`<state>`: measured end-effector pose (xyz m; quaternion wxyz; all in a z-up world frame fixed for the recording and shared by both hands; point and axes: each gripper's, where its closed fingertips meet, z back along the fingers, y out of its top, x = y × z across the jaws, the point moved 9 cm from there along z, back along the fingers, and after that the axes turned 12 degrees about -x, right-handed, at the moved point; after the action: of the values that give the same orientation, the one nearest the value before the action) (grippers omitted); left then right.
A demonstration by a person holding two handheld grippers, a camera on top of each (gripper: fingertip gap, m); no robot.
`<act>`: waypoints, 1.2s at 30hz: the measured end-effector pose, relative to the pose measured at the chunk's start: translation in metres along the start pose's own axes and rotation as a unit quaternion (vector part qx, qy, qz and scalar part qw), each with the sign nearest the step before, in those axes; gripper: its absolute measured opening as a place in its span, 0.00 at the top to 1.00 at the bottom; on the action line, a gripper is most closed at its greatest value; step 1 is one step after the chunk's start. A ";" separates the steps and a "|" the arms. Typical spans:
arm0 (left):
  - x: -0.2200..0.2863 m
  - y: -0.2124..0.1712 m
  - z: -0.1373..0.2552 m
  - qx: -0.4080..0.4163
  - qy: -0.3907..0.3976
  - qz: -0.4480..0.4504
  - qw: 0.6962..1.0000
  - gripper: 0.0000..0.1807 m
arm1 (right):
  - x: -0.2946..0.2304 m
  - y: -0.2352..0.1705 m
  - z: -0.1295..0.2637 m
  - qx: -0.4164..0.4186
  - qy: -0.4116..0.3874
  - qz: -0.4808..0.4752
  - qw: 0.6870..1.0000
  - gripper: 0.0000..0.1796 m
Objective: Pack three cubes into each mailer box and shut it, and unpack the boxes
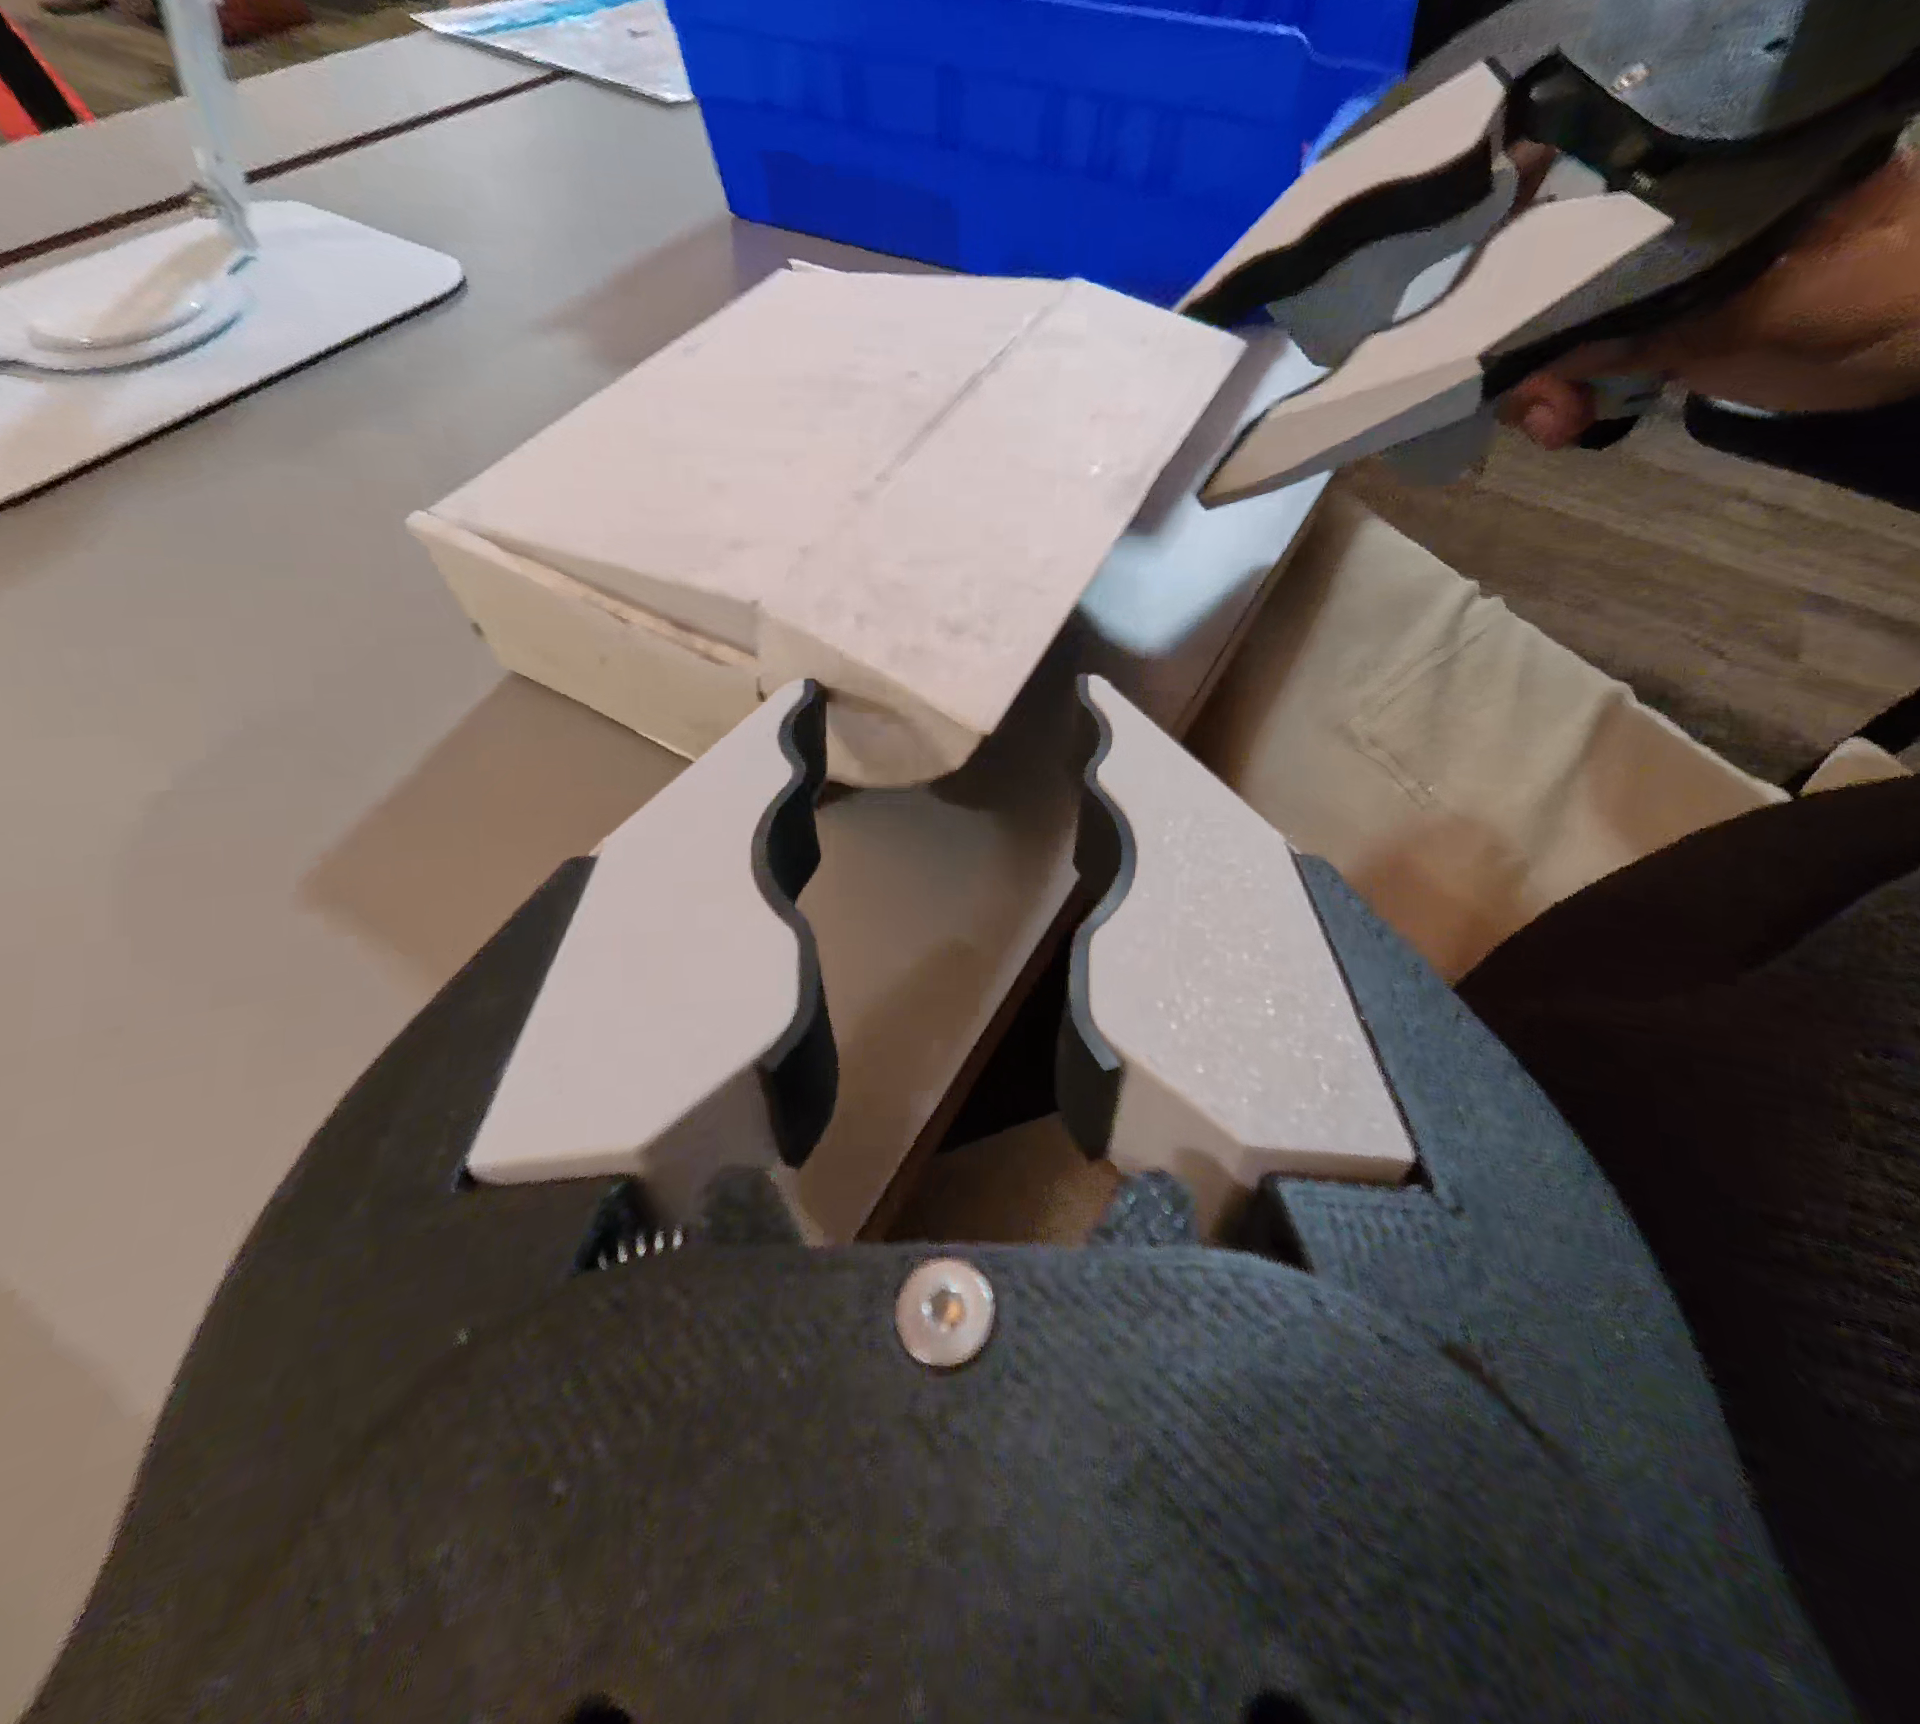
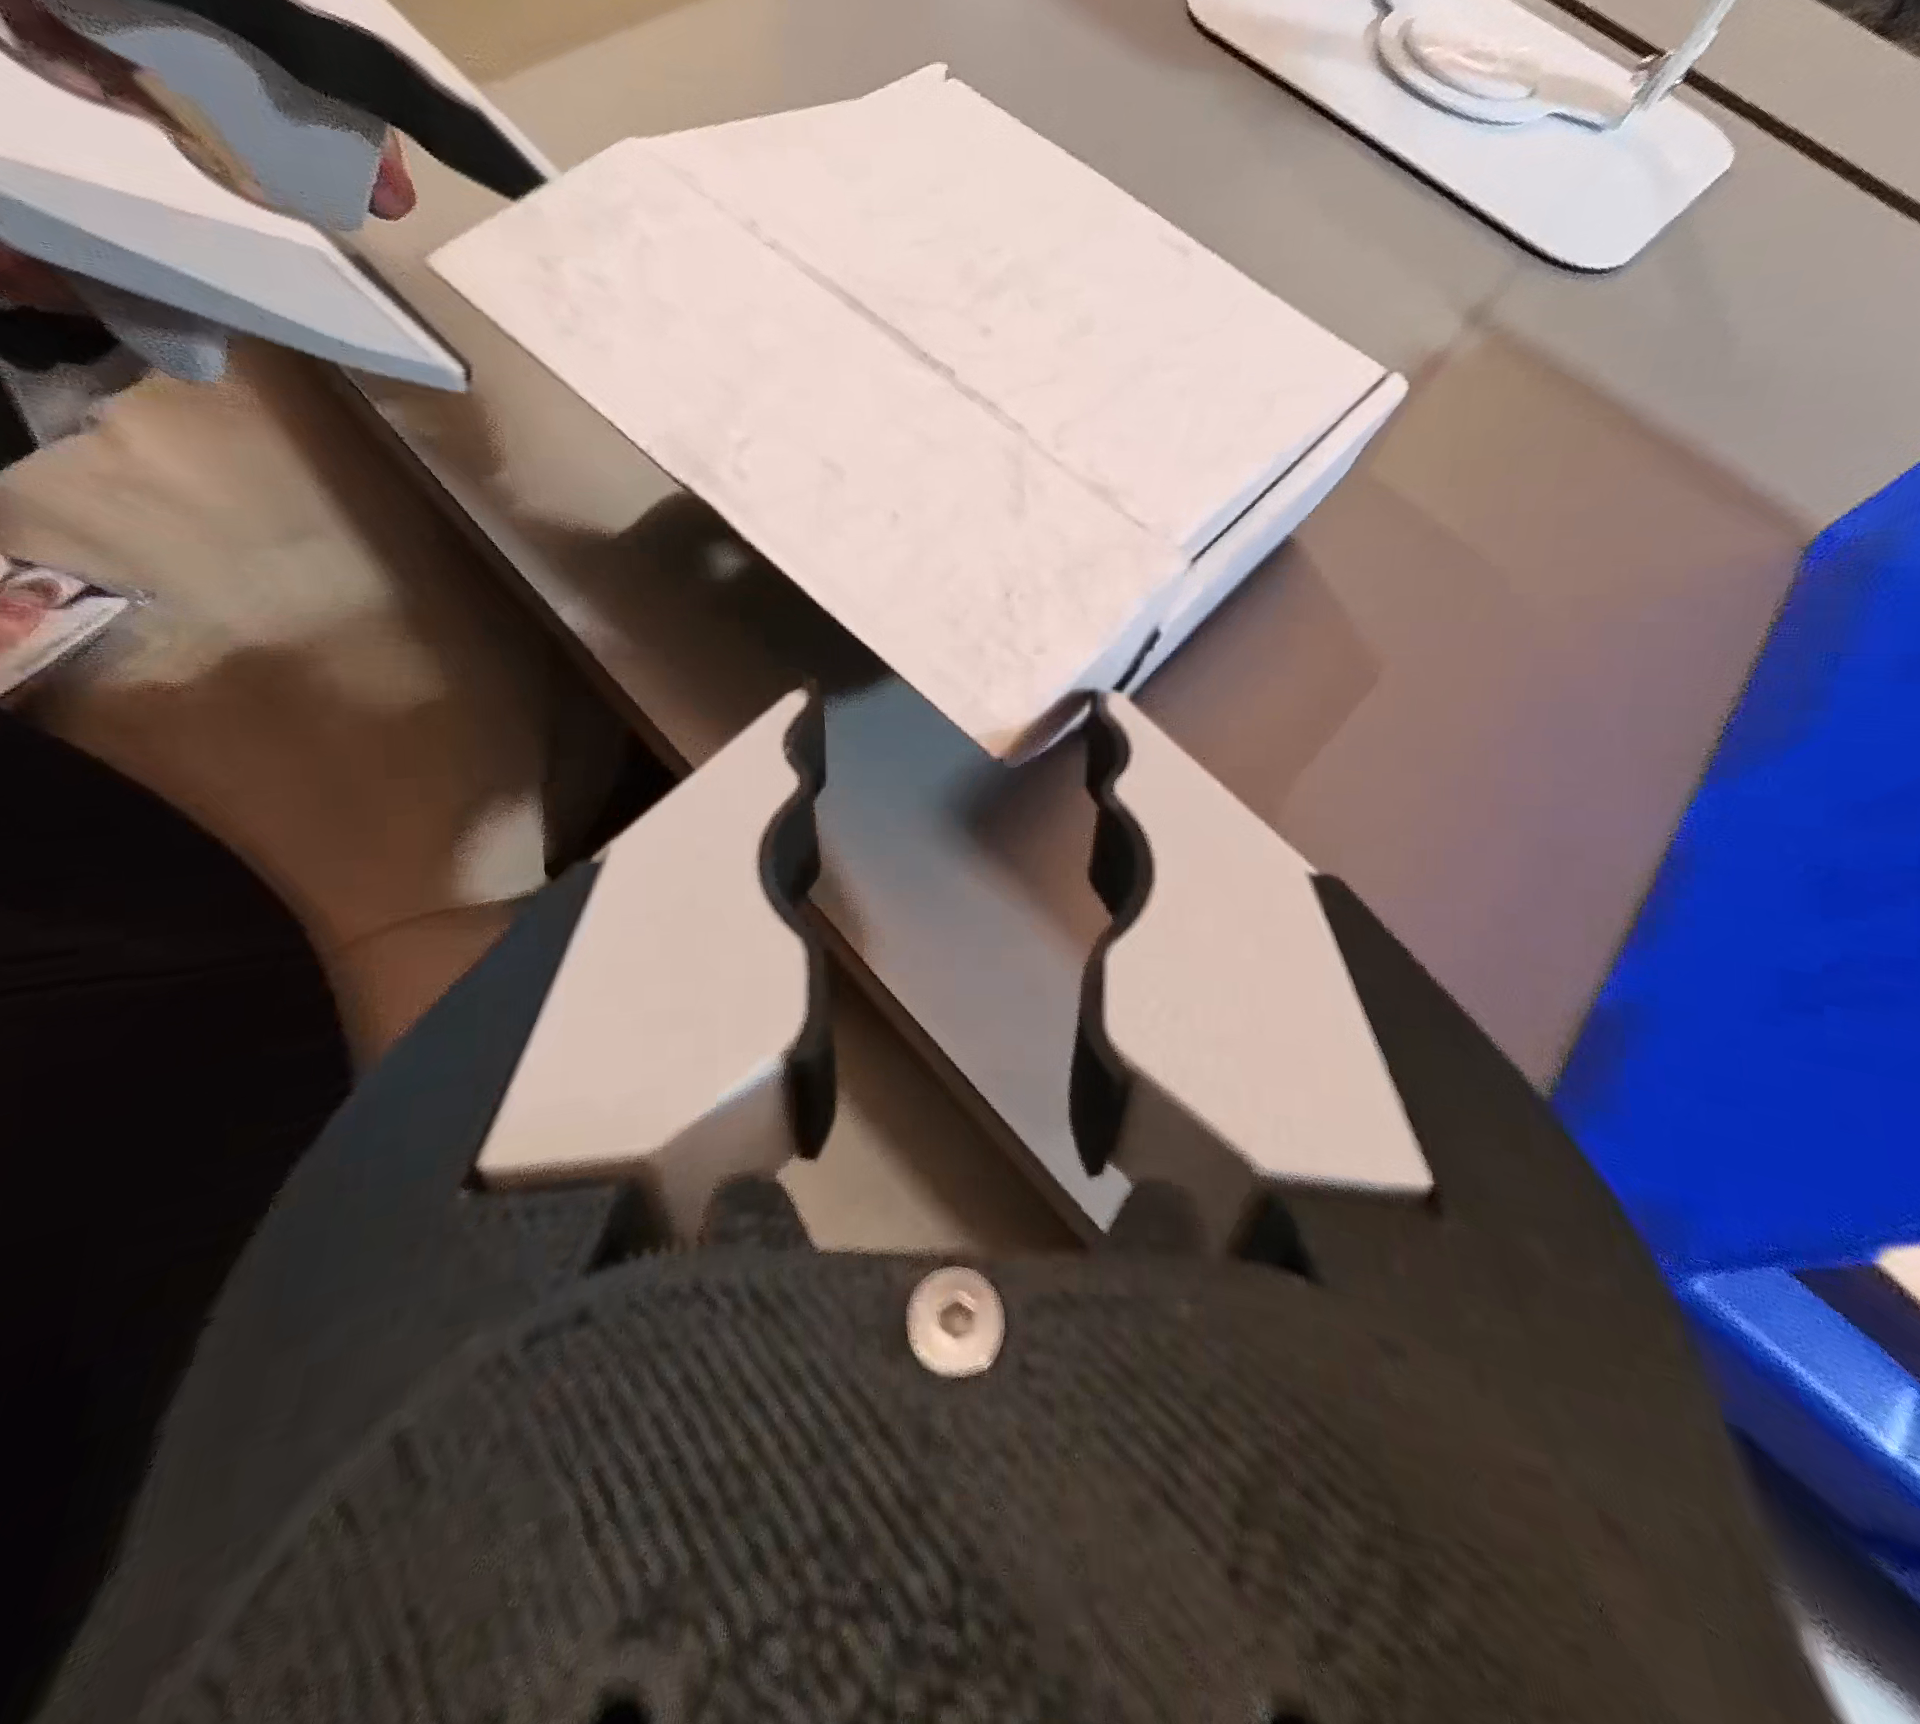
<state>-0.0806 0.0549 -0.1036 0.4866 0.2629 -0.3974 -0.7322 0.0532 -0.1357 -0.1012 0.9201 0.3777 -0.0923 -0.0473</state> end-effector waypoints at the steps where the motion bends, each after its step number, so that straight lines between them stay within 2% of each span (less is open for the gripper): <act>1: 0.002 -0.001 -0.002 -0.005 0.001 -0.003 1.000 0.75 | 0.000 0.000 0.000 -0.007 -0.013 0.008 1.000 0.75; 3: 0.003 0.000 -0.001 -0.006 0.020 -0.015 1.000 0.81 | 0.001 0.000 0.003 -0.019 -0.041 0.024 0.999 0.85; 12: 0.001 0.000 0.002 -0.005 -0.004 -0.001 1.000 0.81 | 0.002 0.001 0.008 -0.025 -0.004 -0.009 1.000 0.86; 15: 0.000 0.002 0.005 0.002 -0.008 0.001 1.000 0.83 | 0.004 0.003 0.013 -0.015 -0.005 -0.017 1.000 0.94; 21: -0.003 -0.001 0.003 -0.008 0.002 0.006 1.000 0.83 | 0.002 -0.001 0.006 -0.021 0.008 -0.025 0.999 0.90; 24: -0.002 -0.003 0.000 -0.018 0.011 -0.007 1.000 0.82 | 0.001 -0.001 0.003 -0.022 0.014 -0.024 0.999 0.82; 27: 0.000 -0.004 -0.001 -0.023 0.023 -0.021 0.999 0.82 | 0.001 -0.002 0.003 -0.026 -0.003 -0.012 1.000 0.87; 36: -0.002 -0.007 -0.005 -0.033 0.030 -0.028 0.999 0.82 | -0.002 -0.003 -0.001 -0.037 -0.012 0.002 0.999 0.87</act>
<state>-0.0795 0.0563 -0.1125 0.4855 0.2795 -0.3509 -0.7503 0.0515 -0.1368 -0.1049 0.9322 0.3430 -0.1023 -0.0534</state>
